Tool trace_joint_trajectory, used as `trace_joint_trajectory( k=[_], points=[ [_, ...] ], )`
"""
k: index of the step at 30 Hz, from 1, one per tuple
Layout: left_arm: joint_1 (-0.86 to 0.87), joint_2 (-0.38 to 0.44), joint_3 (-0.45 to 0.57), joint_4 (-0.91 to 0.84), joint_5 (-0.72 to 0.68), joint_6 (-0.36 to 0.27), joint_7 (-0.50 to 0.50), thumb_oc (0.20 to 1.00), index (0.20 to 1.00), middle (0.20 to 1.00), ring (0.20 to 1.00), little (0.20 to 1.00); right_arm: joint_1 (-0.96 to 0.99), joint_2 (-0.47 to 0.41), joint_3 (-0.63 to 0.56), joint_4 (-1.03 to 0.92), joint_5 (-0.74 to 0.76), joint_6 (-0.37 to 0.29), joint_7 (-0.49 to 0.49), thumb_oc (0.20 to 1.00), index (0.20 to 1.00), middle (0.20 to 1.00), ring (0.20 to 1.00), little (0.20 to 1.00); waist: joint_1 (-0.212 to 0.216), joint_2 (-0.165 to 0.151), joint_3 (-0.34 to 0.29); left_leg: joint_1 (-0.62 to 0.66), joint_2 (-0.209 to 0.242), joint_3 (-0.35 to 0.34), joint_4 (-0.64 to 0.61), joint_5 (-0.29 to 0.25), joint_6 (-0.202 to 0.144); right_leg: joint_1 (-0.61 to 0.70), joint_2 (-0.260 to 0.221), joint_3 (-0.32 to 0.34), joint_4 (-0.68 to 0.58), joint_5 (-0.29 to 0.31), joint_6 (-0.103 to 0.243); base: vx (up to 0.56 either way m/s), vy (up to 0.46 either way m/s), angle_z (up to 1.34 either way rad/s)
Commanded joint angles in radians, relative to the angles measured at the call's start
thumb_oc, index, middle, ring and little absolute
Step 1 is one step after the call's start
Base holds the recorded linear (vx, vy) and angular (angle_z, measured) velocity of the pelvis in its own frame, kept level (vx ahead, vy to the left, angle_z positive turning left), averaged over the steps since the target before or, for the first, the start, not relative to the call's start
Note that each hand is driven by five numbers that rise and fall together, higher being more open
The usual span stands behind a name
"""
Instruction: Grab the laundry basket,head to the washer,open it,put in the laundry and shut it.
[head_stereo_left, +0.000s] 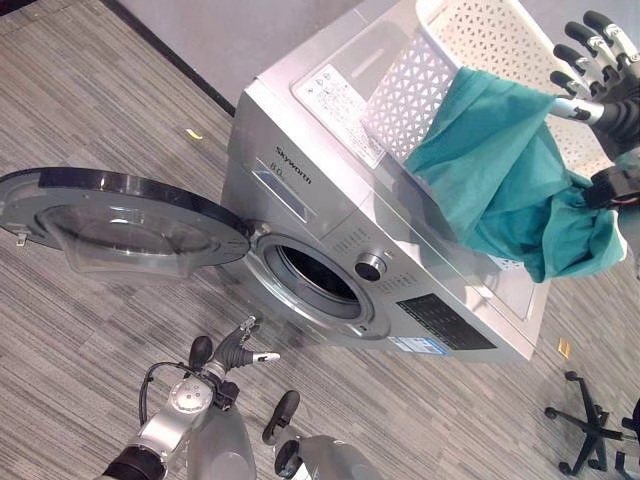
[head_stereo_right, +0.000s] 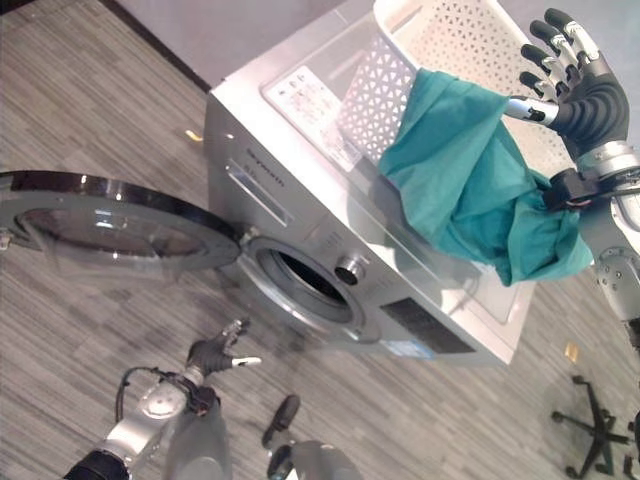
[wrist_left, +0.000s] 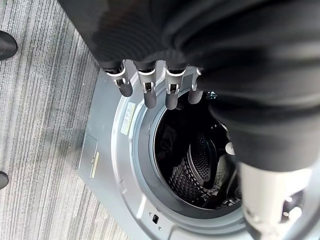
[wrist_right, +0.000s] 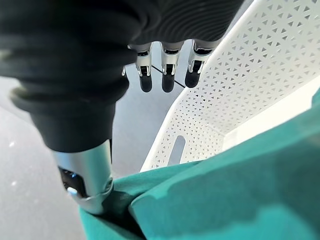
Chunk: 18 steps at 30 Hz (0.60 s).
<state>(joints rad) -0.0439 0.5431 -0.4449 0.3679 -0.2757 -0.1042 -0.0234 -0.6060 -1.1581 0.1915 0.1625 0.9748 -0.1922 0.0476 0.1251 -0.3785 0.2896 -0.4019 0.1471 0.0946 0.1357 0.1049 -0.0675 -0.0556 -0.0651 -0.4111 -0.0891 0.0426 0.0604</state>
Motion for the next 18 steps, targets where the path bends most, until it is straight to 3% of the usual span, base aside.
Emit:
trace_joint_trajectory(
  k=[1,2,3,5,7,8,10,11,16,18],
  points=[
    [0.0,-0.011,-0.032,-0.031,-0.005,-0.041,-0.009,1.0,1.0,1.0,1.0,1.0,-0.042,-0.02,-0.03,0.032,-0.014,-0.051,-0.009,0.915,0.915,0.915,0.915,0.915,0.02,-0.002,-0.031,0.029,0.007,0.049,-0.096,-0.023,0.003,0.094,0.009,0.01,0.084,-0.159,0.032,0.0,0.0,0.0],
    [0.0,-0.008,-0.03,-0.032,-0.004,-0.042,-0.009,1.0,1.0,1.0,1.0,1.0,-0.04,-0.024,-0.023,0.031,-0.018,-0.05,-0.007,0.862,0.862,0.862,0.862,0.862,0.021,-0.003,-0.029,0.029,0.007,0.049,-0.096,-0.023,0.003,0.093,0.008,0.009,0.085,-0.159,0.033,0.0,0.0,0.0],
    [0.002,-0.006,-0.028,-0.035,-0.005,-0.043,-0.008,1.0,1.0,1.0,1.0,1.0,-0.041,-0.027,-0.013,0.029,-0.024,-0.045,-0.005,0.611,0.611,0.611,0.611,0.611,0.021,-0.004,-0.028,0.027,0.007,0.049,-0.095,-0.022,0.004,0.092,0.008,0.009,0.087,-0.158,0.032,0.0,0.0,0.0],
    [0.002,-0.006,-0.026,-0.036,-0.005,-0.044,-0.008,1.0,1.0,1.0,1.0,1.0,-0.042,-0.03,-0.006,0.024,-0.026,-0.044,0.0,0.576,0.576,0.576,0.576,0.576,0.021,-0.006,-0.027,0.027,0.006,0.048,-0.095,-0.023,0.004,0.092,0.009,0.01,0.088,-0.158,0.032,0.0,0.0,0.0],
    [0.001,-0.006,-0.027,-0.035,-0.005,-0.045,-0.01,1.0,1.0,1.0,1.0,1.0,-0.033,-0.035,0.0,0.014,-0.036,-0.039,0.005,0.633,0.633,0.633,0.633,0.633,0.021,-0.009,-0.027,0.027,0.007,0.047,-0.094,-0.022,0.004,0.09,0.009,0.01,0.088,-0.159,0.031,0.0,0.0,0.0],
    [-0.001,-0.006,-0.029,-0.037,-0.007,-0.045,-0.011,1.0,1.0,1.0,1.0,1.0,-0.032,-0.041,0.006,0.01,-0.043,-0.036,0.007,0.705,0.705,0.705,0.705,0.705,0.02,-0.011,-0.026,0.026,0.007,0.045,-0.094,-0.022,0.003,0.088,0.009,0.011,0.088,-0.159,0.03,0.0,0.0,0.0],
    [0.0,-0.002,-0.027,-0.045,-0.011,-0.048,-0.014,1.0,1.0,1.0,1.0,1.0,-0.017,-0.064,0.001,-0.003,-0.054,-0.034,0.013,0.467,0.467,0.467,0.467,0.467,0.016,-0.016,-0.024,0.023,0.007,0.04,-0.094,-0.02,0.003,0.084,0.012,0.013,0.091,-0.163,0.027,0.0,0.0,0.0],
    [0.0,-0.001,-0.027,-0.045,-0.011,-0.048,-0.014,1.0,1.0,1.0,1.0,1.0,-0.016,-0.064,0.0,-0.003,-0.054,-0.034,0.013,0.448,0.448,0.448,0.448,0.448,0.016,-0.016,-0.024,0.023,0.007,0.04,-0.094,-0.02,0.003,0.084,0.012,0.013,0.091,-0.163,0.027,0.0,0.0,0.0],
    [0.003,0.007,-0.021,-0.059,-0.017,-0.051,-0.014,1.0,1.0,1.0,1.0,1.0,0.0,-0.068,-0.017,-0.003,-0.057,-0.038,0.012,0.2,0.2,0.2,0.2,0.2,0.014,-0.021,-0.021,0.014,0.004,0.029,-0.091,-0.017,0.002,0.08,0.018,0.019,0.089,-0.165,0.021,0.0,-0.003,0.01],
    [0.003,0.009,-0.018,-0.064,-0.021,-0.052,-0.014,1.0,1.0,1.0,1.0,1.0,0.003,-0.072,-0.018,-0.009,-0.061,-0.039,0.013,0.2,0.2,0.2,0.2,0.2,0.013,-0.024,-0.02,0.008,0.005,0.025,-0.088,-0.016,0.002,0.076,0.02,0.02,0.089,-0.167,0.019,0.0,-0.02,0.07]
  ],
)
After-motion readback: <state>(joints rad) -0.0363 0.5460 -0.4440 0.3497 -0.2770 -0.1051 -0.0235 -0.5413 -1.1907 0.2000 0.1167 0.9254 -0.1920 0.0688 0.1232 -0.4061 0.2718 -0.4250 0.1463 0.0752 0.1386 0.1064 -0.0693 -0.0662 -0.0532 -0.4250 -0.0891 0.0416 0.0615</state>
